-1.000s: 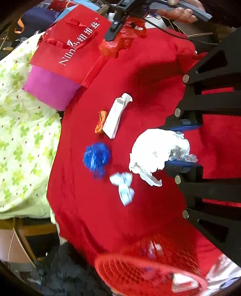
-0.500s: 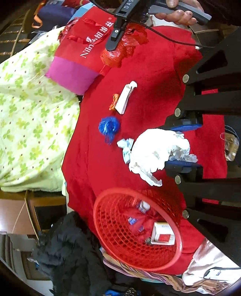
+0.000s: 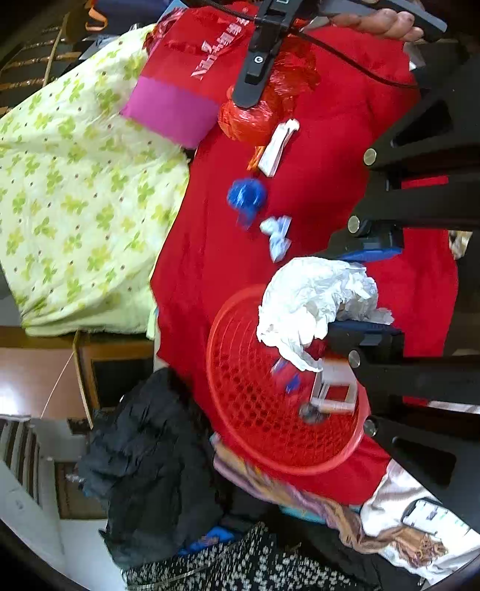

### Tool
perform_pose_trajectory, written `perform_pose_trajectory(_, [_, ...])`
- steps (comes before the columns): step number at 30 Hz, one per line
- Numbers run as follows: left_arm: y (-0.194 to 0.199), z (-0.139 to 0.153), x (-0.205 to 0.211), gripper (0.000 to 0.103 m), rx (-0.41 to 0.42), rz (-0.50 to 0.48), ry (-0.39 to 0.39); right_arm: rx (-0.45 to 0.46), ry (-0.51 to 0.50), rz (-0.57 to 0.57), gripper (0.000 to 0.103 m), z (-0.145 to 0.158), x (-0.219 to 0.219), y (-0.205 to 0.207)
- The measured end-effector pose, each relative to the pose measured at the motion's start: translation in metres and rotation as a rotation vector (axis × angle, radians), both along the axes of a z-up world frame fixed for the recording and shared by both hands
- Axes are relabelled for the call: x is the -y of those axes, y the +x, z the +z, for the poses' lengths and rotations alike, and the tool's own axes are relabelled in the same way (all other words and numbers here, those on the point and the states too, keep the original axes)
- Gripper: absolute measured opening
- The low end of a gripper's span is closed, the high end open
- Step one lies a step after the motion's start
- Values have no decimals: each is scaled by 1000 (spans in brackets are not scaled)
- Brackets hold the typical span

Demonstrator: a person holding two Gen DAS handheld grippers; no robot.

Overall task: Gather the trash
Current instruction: 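Carry tissue wad with left tool while right tool carries red bag to basket, then open both tools over the red mesh basket to drop the items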

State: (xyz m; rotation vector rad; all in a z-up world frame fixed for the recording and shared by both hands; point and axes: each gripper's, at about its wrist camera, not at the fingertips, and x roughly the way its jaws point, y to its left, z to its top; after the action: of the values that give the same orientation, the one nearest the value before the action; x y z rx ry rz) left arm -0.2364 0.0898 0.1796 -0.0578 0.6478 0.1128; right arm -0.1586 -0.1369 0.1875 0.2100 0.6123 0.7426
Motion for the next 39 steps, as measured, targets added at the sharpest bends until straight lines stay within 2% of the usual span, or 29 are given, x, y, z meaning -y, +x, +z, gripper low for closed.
perform_pose_trajectory(7, [-2, 2, -26, 28, 25, 83, 56, 35, -35, 74, 53, 11, -52, -3])
perform_pose_trajectory(16, [5, -7, -48, 28, 19, 153, 120, 41, -7, 133, 53, 20, -107, 2])
perform_pose_trajectory(24, [21, -18, -70, 29, 23, 201, 138, 17, 38, 146, 55, 17, -143, 12])
perform_pose_trajectory(27, [29, -21, -81, 31, 35, 204, 121, 9, 62, 134, 55, 16, -157, 22])
perform_pose_trajectory(30, [39, -26, -95, 42, 32, 193, 60, -6, 90, 119, 56, 13, -169, 33])
perform_pose_trajectory(32, [43, -32, -105, 58, 18, 195, 18, -22, 98, 111, 58, 9, -178, 43])
perform_pose_trajectory(34, [42, -34, -107, 65, 15, 190, 3, -58, 98, 102, 71, 1, -186, 55])
perform_pose_trajectory(39, [35, -39, -103, 66, -1, 190, 30, -93, 86, 86, 72, -17, -182, 66])
